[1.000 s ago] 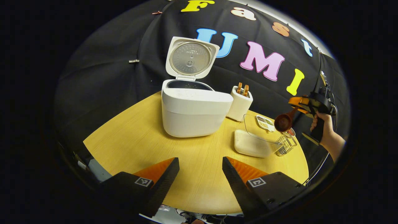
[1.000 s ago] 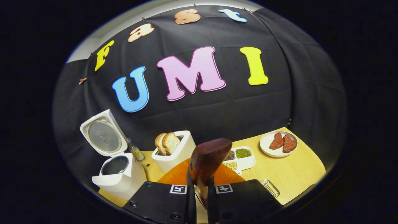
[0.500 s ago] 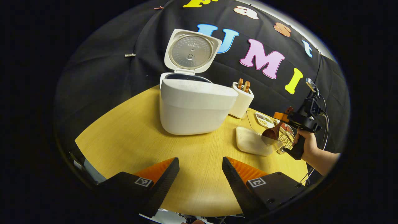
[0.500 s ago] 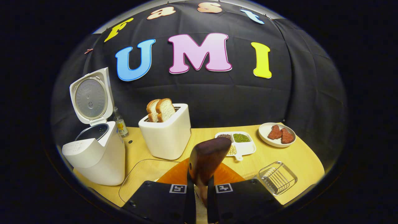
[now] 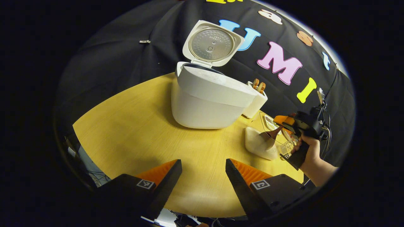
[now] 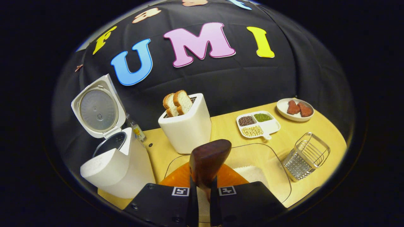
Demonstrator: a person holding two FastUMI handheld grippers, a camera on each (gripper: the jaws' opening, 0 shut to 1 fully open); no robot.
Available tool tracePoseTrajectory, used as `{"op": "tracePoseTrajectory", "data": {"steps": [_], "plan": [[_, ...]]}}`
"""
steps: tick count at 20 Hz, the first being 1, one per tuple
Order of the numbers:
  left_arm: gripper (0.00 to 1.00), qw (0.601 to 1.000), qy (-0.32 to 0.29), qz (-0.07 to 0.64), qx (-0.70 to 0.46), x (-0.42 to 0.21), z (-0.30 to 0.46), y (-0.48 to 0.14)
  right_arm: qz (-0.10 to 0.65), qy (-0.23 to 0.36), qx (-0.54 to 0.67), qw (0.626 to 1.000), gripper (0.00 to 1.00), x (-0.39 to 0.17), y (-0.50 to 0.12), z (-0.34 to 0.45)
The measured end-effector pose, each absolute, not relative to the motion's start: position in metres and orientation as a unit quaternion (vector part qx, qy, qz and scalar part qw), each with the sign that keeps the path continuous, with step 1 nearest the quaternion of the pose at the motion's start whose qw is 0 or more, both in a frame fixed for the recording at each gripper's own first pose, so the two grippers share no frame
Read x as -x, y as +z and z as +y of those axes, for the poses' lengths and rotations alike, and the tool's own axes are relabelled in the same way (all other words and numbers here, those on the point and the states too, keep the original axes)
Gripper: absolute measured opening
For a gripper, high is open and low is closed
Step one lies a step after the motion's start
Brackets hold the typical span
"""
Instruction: Close the left gripper, press the button to open the rice cooker; take a wooden spoon from the chopstick holder with the right hand, scoop a spoonful of rice and pour it into the rice cooker, then put the wooden spoon back into the chopstick holder.
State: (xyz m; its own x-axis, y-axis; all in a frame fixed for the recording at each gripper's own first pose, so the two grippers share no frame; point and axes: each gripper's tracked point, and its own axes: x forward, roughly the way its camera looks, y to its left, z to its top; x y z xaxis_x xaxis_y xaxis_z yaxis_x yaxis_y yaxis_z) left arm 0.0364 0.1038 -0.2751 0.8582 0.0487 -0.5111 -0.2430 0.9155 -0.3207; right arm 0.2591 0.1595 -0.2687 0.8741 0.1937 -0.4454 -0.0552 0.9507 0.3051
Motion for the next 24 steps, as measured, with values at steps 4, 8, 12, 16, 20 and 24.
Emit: {"op": "tracePoseTrajectory", "data": {"steps": [4, 8, 12, 16, 20, 24], "plan": [[0.96, 0.946, 0.072, 0.247, 0.195, -0.040, 0.104, -0.269, 0.284, 0.054, -0.255, 0.923, 0.18, -0.256, -0.271, 0.162], [0.96, 0.947, 0.061, 0.244, 0.201, -0.039, 0.101, -0.266, 0.296, 0.035, -0.298, 0.907, 0.19, -0.248, -0.268, 0.147], [0.96, 0.950, 0.050, 0.245, 0.186, -0.037, 0.106, -0.264, 0.288, -0.017, -0.354, 0.890, 0.18, -0.242, -0.255, 0.114], [0.96, 0.950, 0.046, 0.241, 0.192, -0.030, 0.111, -0.257, 0.272, -0.055, -0.394, 0.876, 0.18, -0.237, -0.239, 0.085], [0.96, 0.950, 0.048, 0.237, 0.199, -0.023, 0.113, -0.255, 0.258, -0.079, -0.422, 0.865, 0.19, -0.237, -0.214, 0.064], [0.96, 0.953, 0.056, 0.240, 0.174, -0.018, 0.114, -0.257, 0.257, -0.082, -0.451, 0.851, 0.18, -0.243, -0.190, 0.060]]}}
